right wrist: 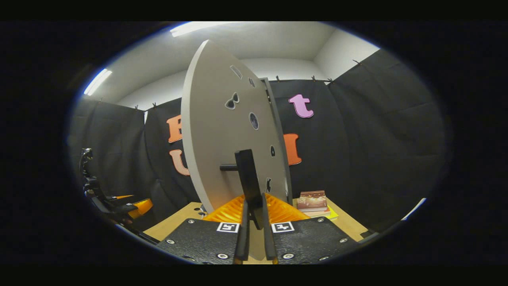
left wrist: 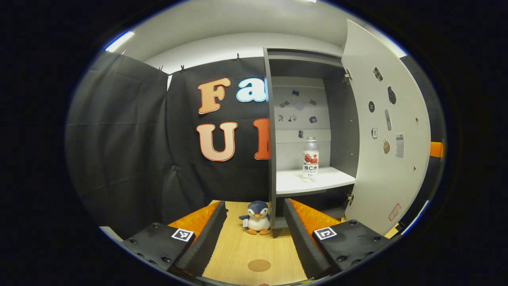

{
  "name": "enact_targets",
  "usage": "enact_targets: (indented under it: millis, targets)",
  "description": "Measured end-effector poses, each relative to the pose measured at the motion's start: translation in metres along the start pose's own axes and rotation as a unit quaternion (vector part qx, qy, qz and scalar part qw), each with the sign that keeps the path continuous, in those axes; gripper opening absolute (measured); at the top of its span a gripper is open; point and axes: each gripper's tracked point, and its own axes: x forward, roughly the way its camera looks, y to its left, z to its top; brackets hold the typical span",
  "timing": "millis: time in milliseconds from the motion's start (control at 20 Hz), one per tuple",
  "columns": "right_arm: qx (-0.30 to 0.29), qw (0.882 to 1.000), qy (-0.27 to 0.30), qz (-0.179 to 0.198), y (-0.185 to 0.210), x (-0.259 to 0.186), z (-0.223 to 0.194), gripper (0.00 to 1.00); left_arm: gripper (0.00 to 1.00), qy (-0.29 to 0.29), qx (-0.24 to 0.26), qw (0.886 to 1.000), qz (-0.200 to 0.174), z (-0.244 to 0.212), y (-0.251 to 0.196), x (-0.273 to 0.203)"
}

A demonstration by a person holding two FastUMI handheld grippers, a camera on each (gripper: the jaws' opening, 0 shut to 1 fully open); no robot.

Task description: Open the cabinet door with the right hand, grasp the bottle in the cabinet with the left hand and place it on the coaster, then close the cabinet door with the right hand.

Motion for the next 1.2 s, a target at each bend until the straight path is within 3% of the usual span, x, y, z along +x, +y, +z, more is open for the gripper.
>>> enact_targets:
  millis: [250, 550, 600, 650, 700, 750, 800, 850, 1100, 1150, 1200]
  targets:
    - [0.007, 1.0, 0.0, -0.018, -0.017, 0.002, 0.0, 0.18, 0.94, 0.009, -0.007, 1.0, -0.003, -0.006, -0.009, -0.003]
    - [0.033, 0.999, -0.01, 0.003, -0.023, 0.003, 0.004, 0.1, 0.94, 0.007, -0.007, 1.0, 0.004, -0.004, -0.011, -0.008]
    - [0.033, 0.999, -0.009, 0.003, -0.024, 0.002, 0.004, 0.17, 0.94, 0.01, -0.009, 1.0, 0.002, -0.006, -0.014, -0.007]
    - [0.033, 0.999, -0.009, 0.005, -0.026, 0.002, 0.005, 0.0, 0.94, 0.013, -0.012, 1.0, 0.001, -0.007, -0.016, -0.006]
    - [0.033, 0.999, -0.008, 0.009, -0.025, 0.002, 0.004, 0.07, 0.94, 0.013, -0.015, 1.0, -0.001, -0.007, -0.02, -0.005]
    - [0.034, 0.999, -0.007, 0.013, -0.024, 0.002, 0.005, 0.0, 0.94, 0.013, -0.016, 1.0, -0.004, -0.005, -0.023, -0.004]
    - [0.033, 0.999, -0.006, 0.016, -0.023, 0.002, 0.004, 0.0, 0.94, 0.013, -0.017, 1.0, -0.006, -0.004, -0.027, -0.002]
    - [0.033, 0.999, -0.008, 0.017, -0.025, 0.002, 0.005, 0.08, 0.94, 0.012, -0.017, 1.0, -0.007, -0.003, -0.029, -0.001]
    - [0.034, 0.999, -0.006, 0.012, -0.025, 0.0, 0.004, 0.09, 0.94, 0.014, -0.018, 1.0, -0.007, -0.001, -0.035, 0.003]
    - [0.029, 1.0, -0.005, 0.009, -0.026, 0.0, 0.003, 0.17, 0.94, 0.015, -0.02, 1.0, -0.009, -0.002, -0.037, 0.004]
    - [0.022, 1.0, -0.003, 0.005, -0.028, -0.002, 0.002, 0.17, 0.94, 0.017, -0.02, 1.0, -0.01, -0.004, -0.039, 0.004]
